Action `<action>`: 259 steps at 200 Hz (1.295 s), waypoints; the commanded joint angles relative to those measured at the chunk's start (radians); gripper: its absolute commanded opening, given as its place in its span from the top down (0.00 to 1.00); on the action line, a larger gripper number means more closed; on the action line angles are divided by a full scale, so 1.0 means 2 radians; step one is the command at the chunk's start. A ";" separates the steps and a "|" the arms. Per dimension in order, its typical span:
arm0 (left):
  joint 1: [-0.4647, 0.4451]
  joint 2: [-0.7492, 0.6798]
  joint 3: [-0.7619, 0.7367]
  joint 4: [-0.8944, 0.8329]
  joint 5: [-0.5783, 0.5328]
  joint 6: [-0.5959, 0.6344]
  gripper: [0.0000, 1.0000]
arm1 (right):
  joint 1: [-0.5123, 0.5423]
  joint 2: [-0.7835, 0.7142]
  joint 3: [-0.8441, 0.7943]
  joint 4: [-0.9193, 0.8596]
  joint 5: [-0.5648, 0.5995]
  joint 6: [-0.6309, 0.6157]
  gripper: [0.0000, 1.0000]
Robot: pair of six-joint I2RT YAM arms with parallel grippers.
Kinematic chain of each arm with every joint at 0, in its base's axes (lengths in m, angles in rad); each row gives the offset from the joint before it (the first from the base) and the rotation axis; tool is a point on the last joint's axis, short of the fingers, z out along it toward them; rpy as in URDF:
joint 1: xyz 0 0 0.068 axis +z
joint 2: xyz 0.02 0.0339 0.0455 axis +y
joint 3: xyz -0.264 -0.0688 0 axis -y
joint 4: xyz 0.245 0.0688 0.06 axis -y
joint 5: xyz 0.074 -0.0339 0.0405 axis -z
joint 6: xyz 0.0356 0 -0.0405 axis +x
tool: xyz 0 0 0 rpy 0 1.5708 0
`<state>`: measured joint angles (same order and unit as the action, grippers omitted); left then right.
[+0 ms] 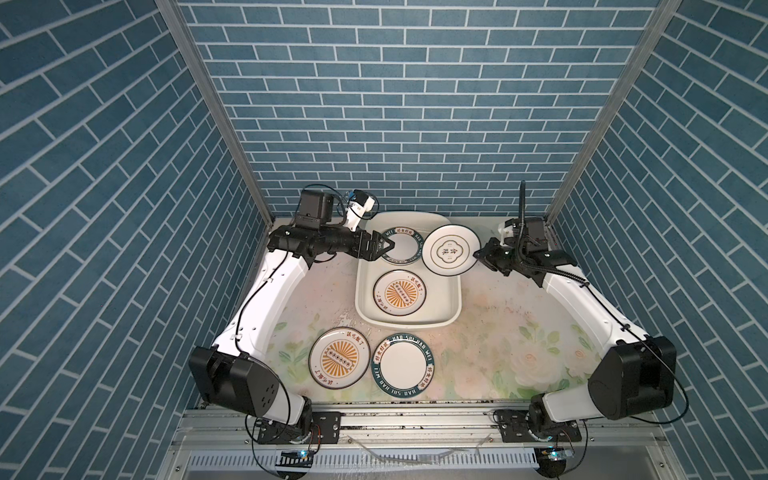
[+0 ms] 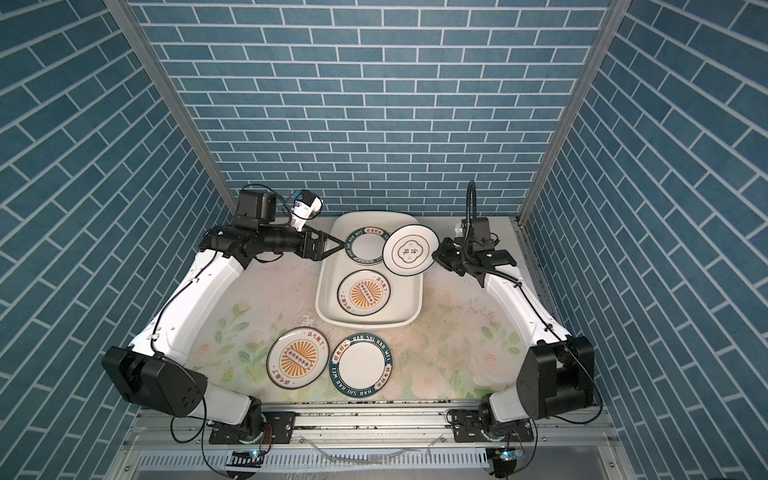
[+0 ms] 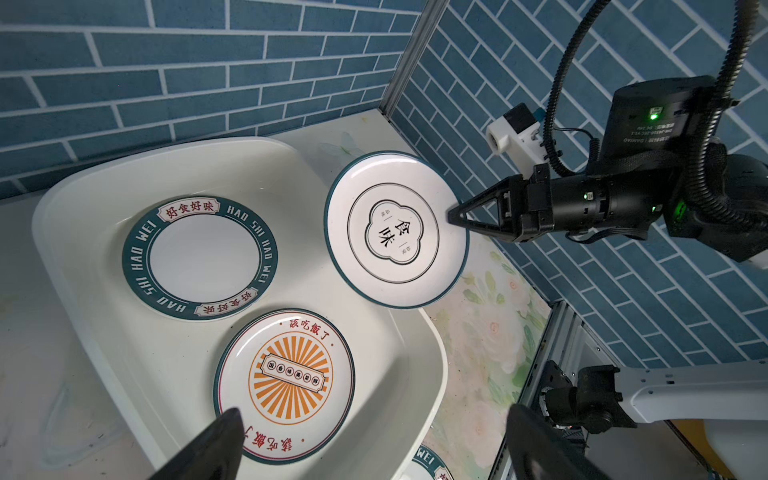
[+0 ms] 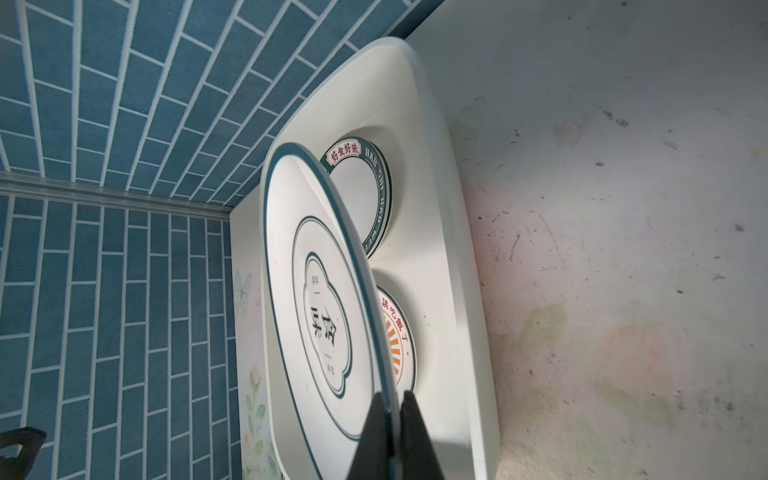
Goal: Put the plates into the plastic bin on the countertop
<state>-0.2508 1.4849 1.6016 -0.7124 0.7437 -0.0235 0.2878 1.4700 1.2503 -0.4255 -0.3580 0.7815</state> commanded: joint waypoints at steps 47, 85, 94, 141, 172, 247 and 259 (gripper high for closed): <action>0.022 -0.022 -0.005 0.018 0.015 -0.013 0.00 | 0.055 0.078 0.055 0.032 -0.022 0.002 1.00; 0.030 -0.025 -0.006 0.020 0.021 -0.014 0.00 | 0.069 0.119 0.075 0.022 -0.043 -0.010 1.00; 0.032 -0.025 -0.006 0.020 0.023 -0.016 0.00 | 0.071 0.128 0.078 0.022 -0.050 -0.012 1.00; 0.034 -0.030 -0.012 0.022 0.027 -0.017 0.01 | 0.086 0.179 0.101 0.015 -0.085 -0.024 1.00; 0.037 -0.032 -0.016 0.024 0.029 -0.017 0.01 | 0.098 0.207 0.108 0.018 -0.093 -0.024 1.00; 0.040 -0.034 -0.025 0.032 0.035 -0.021 0.00 | 0.105 0.239 0.102 0.016 -0.109 -0.030 1.00; 0.041 -0.033 -0.026 0.033 0.038 -0.025 0.01 | 0.105 0.241 0.099 0.016 -0.108 -0.031 1.00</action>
<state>-0.1795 1.4380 1.5623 -0.6678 0.7979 -0.0643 0.4965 1.9396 1.4303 -0.4038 -0.5354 0.7532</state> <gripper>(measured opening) 0.995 0.074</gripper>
